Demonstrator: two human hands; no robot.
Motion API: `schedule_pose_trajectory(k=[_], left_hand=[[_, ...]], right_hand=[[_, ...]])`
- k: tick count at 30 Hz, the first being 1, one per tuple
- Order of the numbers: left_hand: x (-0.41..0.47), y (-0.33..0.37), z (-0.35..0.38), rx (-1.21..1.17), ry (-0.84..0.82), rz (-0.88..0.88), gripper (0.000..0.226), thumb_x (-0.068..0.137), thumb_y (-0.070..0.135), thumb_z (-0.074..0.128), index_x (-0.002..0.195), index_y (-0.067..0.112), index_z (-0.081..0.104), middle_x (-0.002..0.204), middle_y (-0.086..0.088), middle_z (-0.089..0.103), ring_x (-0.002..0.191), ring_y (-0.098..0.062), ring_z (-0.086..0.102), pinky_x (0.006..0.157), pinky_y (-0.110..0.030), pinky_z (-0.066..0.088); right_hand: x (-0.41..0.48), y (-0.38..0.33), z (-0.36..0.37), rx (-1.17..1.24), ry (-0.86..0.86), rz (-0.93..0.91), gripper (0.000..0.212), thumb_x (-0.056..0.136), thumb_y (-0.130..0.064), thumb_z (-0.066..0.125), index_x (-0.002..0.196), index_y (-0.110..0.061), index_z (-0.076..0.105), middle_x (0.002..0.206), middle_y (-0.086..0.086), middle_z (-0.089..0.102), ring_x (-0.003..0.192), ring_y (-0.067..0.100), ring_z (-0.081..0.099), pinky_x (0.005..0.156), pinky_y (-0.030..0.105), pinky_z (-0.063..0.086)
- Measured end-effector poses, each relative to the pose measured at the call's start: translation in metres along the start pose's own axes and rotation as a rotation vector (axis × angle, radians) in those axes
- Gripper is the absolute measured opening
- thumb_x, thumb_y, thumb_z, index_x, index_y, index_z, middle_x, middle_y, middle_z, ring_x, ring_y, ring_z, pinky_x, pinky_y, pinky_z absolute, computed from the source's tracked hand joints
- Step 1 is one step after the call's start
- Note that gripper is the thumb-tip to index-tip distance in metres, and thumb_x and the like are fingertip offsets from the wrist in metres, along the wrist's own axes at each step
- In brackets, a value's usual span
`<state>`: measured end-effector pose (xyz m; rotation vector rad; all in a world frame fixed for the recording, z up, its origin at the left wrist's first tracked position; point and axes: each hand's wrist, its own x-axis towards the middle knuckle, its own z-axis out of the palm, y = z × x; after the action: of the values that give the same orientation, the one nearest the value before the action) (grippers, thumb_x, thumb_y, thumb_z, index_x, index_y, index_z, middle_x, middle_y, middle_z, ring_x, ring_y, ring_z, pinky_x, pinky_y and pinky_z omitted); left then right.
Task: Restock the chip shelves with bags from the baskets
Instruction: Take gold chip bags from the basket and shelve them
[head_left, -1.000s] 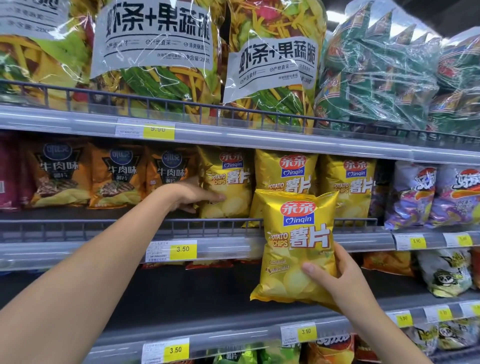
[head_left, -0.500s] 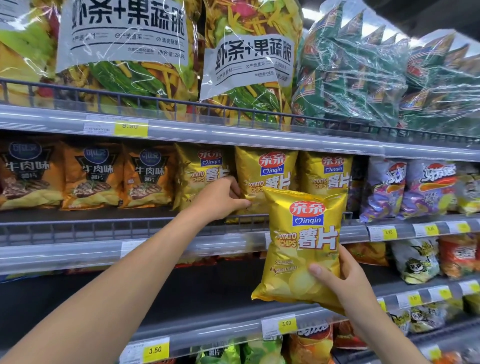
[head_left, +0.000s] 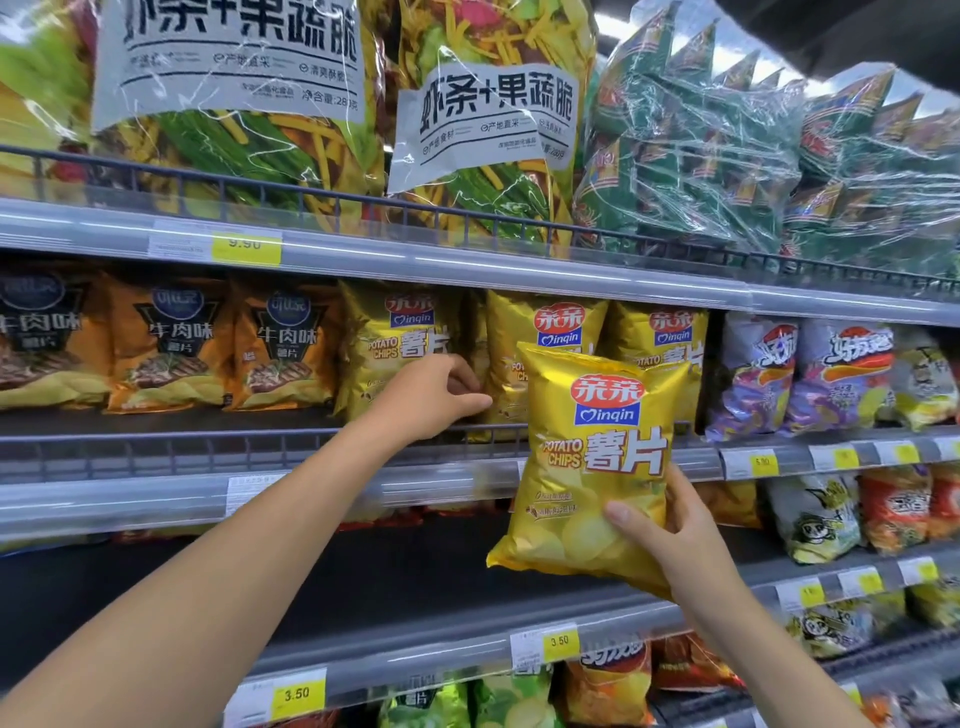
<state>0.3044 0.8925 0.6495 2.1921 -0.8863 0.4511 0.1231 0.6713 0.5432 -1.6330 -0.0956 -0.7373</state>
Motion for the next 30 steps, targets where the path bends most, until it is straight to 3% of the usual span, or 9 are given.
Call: schedule_pose_trajectory(k=[2, 7, 10, 12, 15, 17, 21, 26, 30], left_hand=[[-0.014, -0.005, -0.011, -0.054, 0.057, 0.054, 0.012, 0.099, 0.039, 0.067, 0.099, 0.029, 0.074, 0.094, 0.015, 0.072, 0.089, 0.001, 0.065, 0.081, -0.032, 0.056], [-0.054, 0.004, -0.051, -0.313, 0.131, 0.069, 0.048, 0.105, 0.059, 0.040, 0.095, 0.031, 0.079, 0.090, 0.016, 0.078, 0.082, 0.000, 0.070, 0.073, -0.025, 0.047], [-0.068, 0.007, -0.076, -0.355, 0.111, 0.138, 0.034, 0.091, 0.070, 0.060, 0.104, 0.041, 0.071, 0.097, 0.023, 0.077, 0.088, 0.000, 0.072, 0.073, -0.017, 0.053], [-0.071, 0.002, -0.091, -0.274, 0.174, 0.170, 0.033, 0.083, 0.064, 0.075, 0.110, 0.047, 0.065, 0.103, 0.018, 0.075, 0.092, -0.002, 0.073, 0.080, -0.022, 0.059], [-0.073, -0.009, -0.106, -0.211, 0.274, 0.173, 0.042, 0.086, 0.042, 0.083, 0.122, 0.045, 0.061, 0.115, 0.013, 0.071, 0.088, -0.006, 0.074, 0.082, -0.033, 0.063], [-0.076, -0.020, -0.110, -0.225, 0.278, 0.174, 0.048, 0.084, 0.034, 0.085, 0.122, 0.050, 0.060, 0.118, 0.013, 0.069, 0.092, -0.006, 0.074, 0.085, -0.039, 0.064], [-0.084, -0.045, -0.101, -0.117, 0.268, 0.164, 0.055, 0.082, 0.038, 0.085, 0.128, 0.049, 0.059, 0.123, 0.019, 0.066, 0.105, -0.006, 0.070, 0.090, -0.042, 0.062], [-0.087, -0.061, -0.088, -0.049, 0.253, 0.089, 0.055, 0.088, 0.037, 0.081, 0.137, 0.039, 0.056, 0.126, 0.022, 0.064, 0.104, 0.000, 0.068, 0.094, -0.039, 0.060], [-0.094, -0.063, -0.086, 0.065, 0.232, 0.049, 0.056, 0.094, 0.044, 0.073, 0.145, 0.039, 0.051, 0.122, 0.030, 0.057, 0.099, 0.011, 0.061, 0.094, -0.033, 0.057]], right_hand=[[0.008, -0.005, 0.013, 0.009, -0.022, -0.022, 0.066, 0.065, -0.036, 0.084, 0.127, -0.036, 0.059, 0.114, -0.012, 0.075, 0.103, 0.012, 0.073, 0.076, 0.024, 0.060], [0.036, -0.036, 0.057, 0.000, -0.057, -0.151, 0.067, 0.073, -0.034, 0.089, 0.132, -0.035, 0.056, 0.118, -0.016, 0.072, 0.109, 0.005, 0.069, 0.080, 0.021, 0.059], [0.061, -0.054, 0.083, -0.004, -0.061, -0.233, 0.075, 0.073, -0.034, 0.086, 0.140, -0.028, 0.053, 0.126, -0.009, 0.070, 0.116, 0.009, 0.066, 0.091, 0.029, 0.059], [0.076, -0.062, 0.099, -0.055, -0.084, -0.262, 0.086, 0.072, -0.040, 0.091, 0.145, -0.030, 0.046, 0.132, -0.009, 0.066, 0.123, 0.010, 0.062, 0.099, 0.036, 0.056], [0.088, -0.075, 0.119, -0.170, -0.092, -0.319, 0.080, 0.072, -0.030, 0.093, 0.138, -0.030, 0.047, 0.126, -0.014, 0.066, 0.114, -0.003, 0.062, 0.095, 0.020, 0.053], [0.089, -0.077, 0.128, -0.235, -0.082, -0.362, 0.070, 0.071, -0.024, 0.094, 0.123, -0.040, 0.050, 0.117, -0.017, 0.067, 0.105, -0.009, 0.063, 0.085, 0.010, 0.050], [0.088, -0.063, 0.140, -0.337, -0.101, -0.361, 0.063, 0.070, -0.029, 0.095, 0.109, -0.048, 0.049, 0.111, -0.020, 0.068, 0.105, -0.004, 0.064, 0.089, 0.020, 0.053], [0.089, -0.048, 0.154, -0.444, -0.102, -0.365, 0.067, 0.074, -0.035, 0.091, 0.126, -0.038, 0.048, 0.119, -0.018, 0.066, 0.115, 0.008, 0.063, 0.099, 0.036, 0.055], [0.090, -0.047, 0.154, -0.557, -0.162, -0.302, 0.074, 0.076, -0.042, 0.088, 0.136, -0.032, 0.045, 0.125, -0.016, 0.063, 0.110, 0.004, 0.058, 0.097, 0.029, 0.052]])
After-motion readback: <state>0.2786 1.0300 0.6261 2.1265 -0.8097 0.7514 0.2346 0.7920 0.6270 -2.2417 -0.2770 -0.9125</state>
